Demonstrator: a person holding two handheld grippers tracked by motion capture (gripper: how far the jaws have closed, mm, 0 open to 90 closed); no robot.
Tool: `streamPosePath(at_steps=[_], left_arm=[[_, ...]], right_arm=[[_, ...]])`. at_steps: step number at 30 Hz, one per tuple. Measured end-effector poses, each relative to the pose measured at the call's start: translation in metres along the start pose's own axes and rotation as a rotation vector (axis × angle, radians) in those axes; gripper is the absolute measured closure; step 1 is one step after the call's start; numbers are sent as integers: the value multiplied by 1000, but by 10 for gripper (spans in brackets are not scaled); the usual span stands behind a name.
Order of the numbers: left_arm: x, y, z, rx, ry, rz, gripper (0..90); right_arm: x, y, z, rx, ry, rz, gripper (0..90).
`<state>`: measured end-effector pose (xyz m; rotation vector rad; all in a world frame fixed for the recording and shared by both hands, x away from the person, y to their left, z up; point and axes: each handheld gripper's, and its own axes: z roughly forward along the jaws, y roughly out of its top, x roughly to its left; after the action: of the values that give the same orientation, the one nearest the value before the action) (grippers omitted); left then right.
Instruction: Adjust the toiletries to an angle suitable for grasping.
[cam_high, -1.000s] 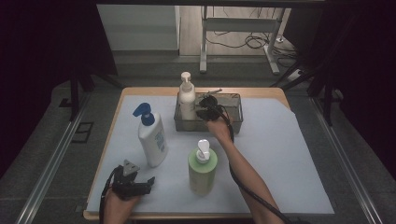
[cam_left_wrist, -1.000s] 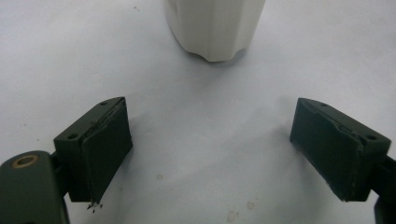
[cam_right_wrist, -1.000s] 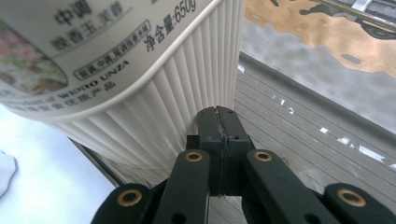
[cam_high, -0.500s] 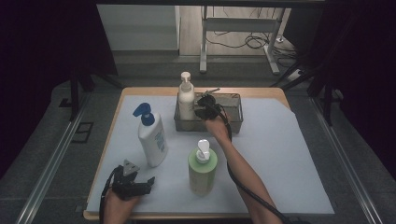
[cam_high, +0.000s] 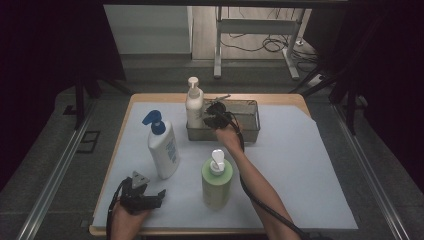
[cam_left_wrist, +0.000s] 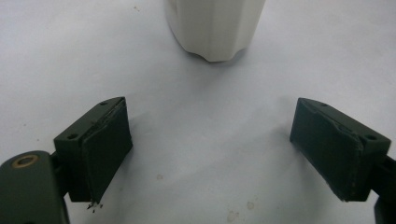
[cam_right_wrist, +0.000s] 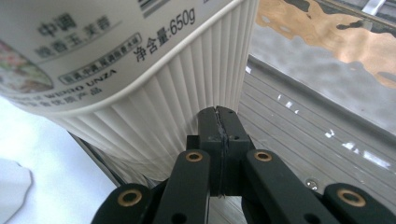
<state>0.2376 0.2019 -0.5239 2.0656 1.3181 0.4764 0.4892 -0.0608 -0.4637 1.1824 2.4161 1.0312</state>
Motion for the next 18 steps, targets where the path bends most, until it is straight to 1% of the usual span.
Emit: streamPosePath(at_steps=[1,5,7,13,15,18], left_arm=[[0,0,0,0,0,0,121],[0,0,0,0,0,-1,121],[0,0,0,0,0,-1,120],[0,0,0,0,0,0,121],[0,0,0,0,0,0,120],[0,0,0,0,0,0,121]], right_arm=[[0,0,0,0,5,4,895],[2,0,0,-5,-5,4,896],[2,0,0,-5,-2,12,896],[1,-2,-1,-4,8,11,892],[0,-3,-2,-4,0,-3,857],[-1,-3,-5,-9,7,-2,802]])
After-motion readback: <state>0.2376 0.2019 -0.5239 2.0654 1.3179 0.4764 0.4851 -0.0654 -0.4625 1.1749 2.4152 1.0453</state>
